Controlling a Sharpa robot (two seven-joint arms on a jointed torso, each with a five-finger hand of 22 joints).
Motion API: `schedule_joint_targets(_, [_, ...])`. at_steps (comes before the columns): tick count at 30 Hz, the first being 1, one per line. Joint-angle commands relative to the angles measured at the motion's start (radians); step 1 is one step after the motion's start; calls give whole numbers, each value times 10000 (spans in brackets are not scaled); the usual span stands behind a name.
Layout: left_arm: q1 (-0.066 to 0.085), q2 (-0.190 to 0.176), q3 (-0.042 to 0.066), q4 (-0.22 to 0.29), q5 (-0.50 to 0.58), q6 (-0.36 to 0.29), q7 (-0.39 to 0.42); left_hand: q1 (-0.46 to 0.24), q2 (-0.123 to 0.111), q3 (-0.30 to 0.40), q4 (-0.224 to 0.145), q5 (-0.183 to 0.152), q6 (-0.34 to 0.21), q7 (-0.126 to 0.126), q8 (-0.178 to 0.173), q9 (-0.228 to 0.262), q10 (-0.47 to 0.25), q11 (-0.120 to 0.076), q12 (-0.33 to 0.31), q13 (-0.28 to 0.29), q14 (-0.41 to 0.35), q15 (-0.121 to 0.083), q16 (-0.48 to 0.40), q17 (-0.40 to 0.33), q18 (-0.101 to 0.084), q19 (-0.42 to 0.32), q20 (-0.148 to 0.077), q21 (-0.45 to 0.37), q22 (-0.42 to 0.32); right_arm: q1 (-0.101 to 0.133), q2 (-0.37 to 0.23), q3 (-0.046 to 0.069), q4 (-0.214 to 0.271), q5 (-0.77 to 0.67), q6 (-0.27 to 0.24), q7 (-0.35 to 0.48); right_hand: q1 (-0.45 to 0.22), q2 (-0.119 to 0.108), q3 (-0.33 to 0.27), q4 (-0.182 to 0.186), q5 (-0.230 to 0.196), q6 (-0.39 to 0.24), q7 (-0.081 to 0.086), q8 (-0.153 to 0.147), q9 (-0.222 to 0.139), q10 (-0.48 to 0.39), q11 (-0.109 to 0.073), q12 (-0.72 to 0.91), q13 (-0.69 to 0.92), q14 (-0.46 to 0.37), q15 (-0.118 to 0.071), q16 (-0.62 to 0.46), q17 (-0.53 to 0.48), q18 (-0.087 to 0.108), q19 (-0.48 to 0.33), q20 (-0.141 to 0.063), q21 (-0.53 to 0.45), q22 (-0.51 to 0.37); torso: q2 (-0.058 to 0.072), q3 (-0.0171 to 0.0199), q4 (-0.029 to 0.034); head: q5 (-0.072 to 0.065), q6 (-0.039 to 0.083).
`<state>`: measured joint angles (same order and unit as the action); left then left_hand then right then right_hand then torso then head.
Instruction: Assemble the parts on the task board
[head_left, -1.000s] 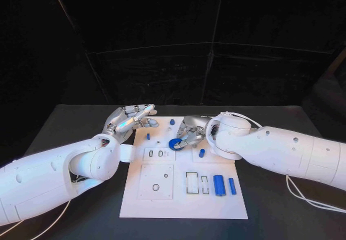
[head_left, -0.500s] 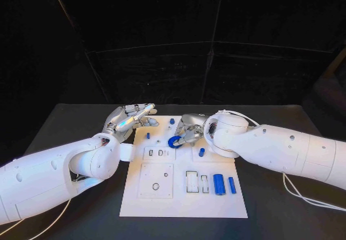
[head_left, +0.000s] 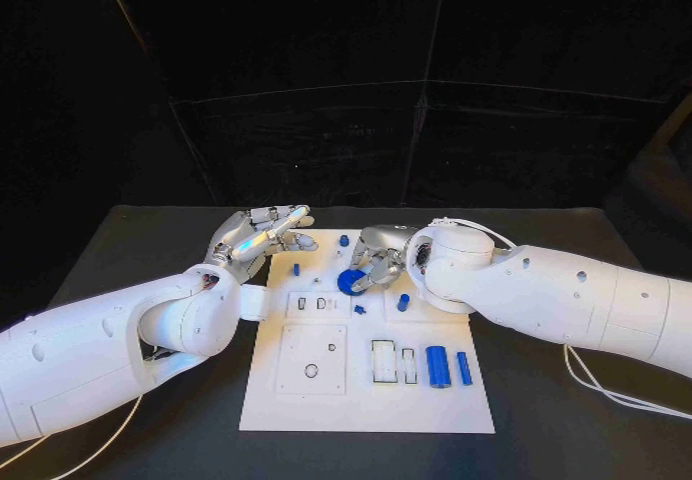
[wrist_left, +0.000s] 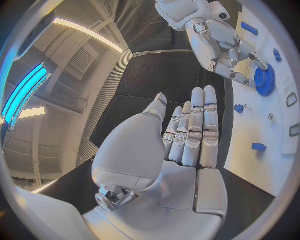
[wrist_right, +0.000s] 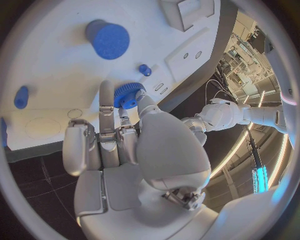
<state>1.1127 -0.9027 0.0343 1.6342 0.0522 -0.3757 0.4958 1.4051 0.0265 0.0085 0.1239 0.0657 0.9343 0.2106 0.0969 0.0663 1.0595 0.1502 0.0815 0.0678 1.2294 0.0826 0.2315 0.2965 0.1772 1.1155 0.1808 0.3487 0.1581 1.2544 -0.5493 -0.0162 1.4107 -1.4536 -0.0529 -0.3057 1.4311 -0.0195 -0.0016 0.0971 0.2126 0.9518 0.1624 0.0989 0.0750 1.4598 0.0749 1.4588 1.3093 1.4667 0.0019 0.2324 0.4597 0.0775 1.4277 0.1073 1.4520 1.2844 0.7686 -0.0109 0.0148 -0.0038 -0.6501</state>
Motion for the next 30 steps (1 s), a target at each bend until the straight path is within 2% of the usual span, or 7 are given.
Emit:
schedule_joint_targets(1, [17, 4, 12, 12, -48, 134, 14, 24, 62, -19, -53, 43, 13, -2, -35, -6, -39, 1, -18, -13, -6, -15, -34, 9, 37, 18, 14, 60, 12, -7, 6, -17, 14, -445, 176, -38, 77, 7, -13, -59, -26, 82, -9, 67, 24, 84, -3, 51, 1307, 238, -46, -65, 15, -189, 32, -31, 39, 9, -2, -3, 6, -1, -11])
schedule_joint_targets(7, [17, -1, 12, 19, -48, 131, 13, 24, 62, -19, -53, 43, 13, -2, -35, -6, -39, 1, -18, -13, -6, -15, -34, 9, 37, 18, 14, 60, 12, -8, 22, -18, 33, -662, -186, 6, 43, 75, 51, -74, 44, 292, -49, 158, 51, 109, -35, 71, 1334, 238, -66, -72, 15, -188, 30, -44, 38, 8, -2, -6, 10, -8, 9])
schedule_joint_targets(14, [17, -7, 12, 23, -48, 128, 16, 24, 62, -19, -53, 43, 13, -2, -35, -6, -39, 1, -18, -13, -6, -15, -34, 9, 37, 18, 14, 60, 12, -10, 4, -18, 101, -843, -935, 173, 75, 203, 245, -116, 176, 573, -136, 258, 75, 222, -108, 175, 1464, 234, -114, -83, 15, -206, 79, -85, 79, 102, -2, -1, 10, -3, 21])
schedule_joint_targets(20, [17, -6, 12, 25, -48, 130, 19, 24, 62, -19, -53, 43, 13, -2, -35, -6, -39, 1, -18, -13, -6, -15, -34, 9, 37, 18, 14, 60, 12, -14, -61, -18, 241, -1099, -1502, 292, 58, 207, 344, -131, 306, 689, -179, 283, 77, 258, -146, 202, 1499, 233, -141, -89, 15, -220, 116, -111, 108, 168, -1, -2, 3, 1, 22])
schedule_joint_targets(25, [17, -8, 12, 22, -48, 127, 21, 24, 62, -19, -53, 43, 13, -2, -35, -6, -39, 1, -18, -13, -6, -15, -34, 9, 37, 18, 14, 60, 12, -19, -230, -18, 564, -1399, -1999, 307, 22, 178, 426, -138, 472, 743, -199, 274, 67, 280, -166, 217, 1521, 234, -157, -94, 16, -231, 146, -131, 132, 221, -6, 9, -3, 18, 8])
schedule_joint_targets(30, [17, -13, 12, 30, -48, 128, 22, 24, 62, -19, -53, 43, 13, -2, -35, -6, -39, 1, -18, -13, -6, -15, -34, 9, 37, 18, 14, 60, 12, -21, -289, -17, 705, -1724, -2449, 170, -8, 147, 473, -139, 563, 769, -206, 264, 59, 291, -173, 222, 1531, 234, -163, -97, 17, -240, 170, -139, 151, 266, -3, -4, -1, 15, 30])
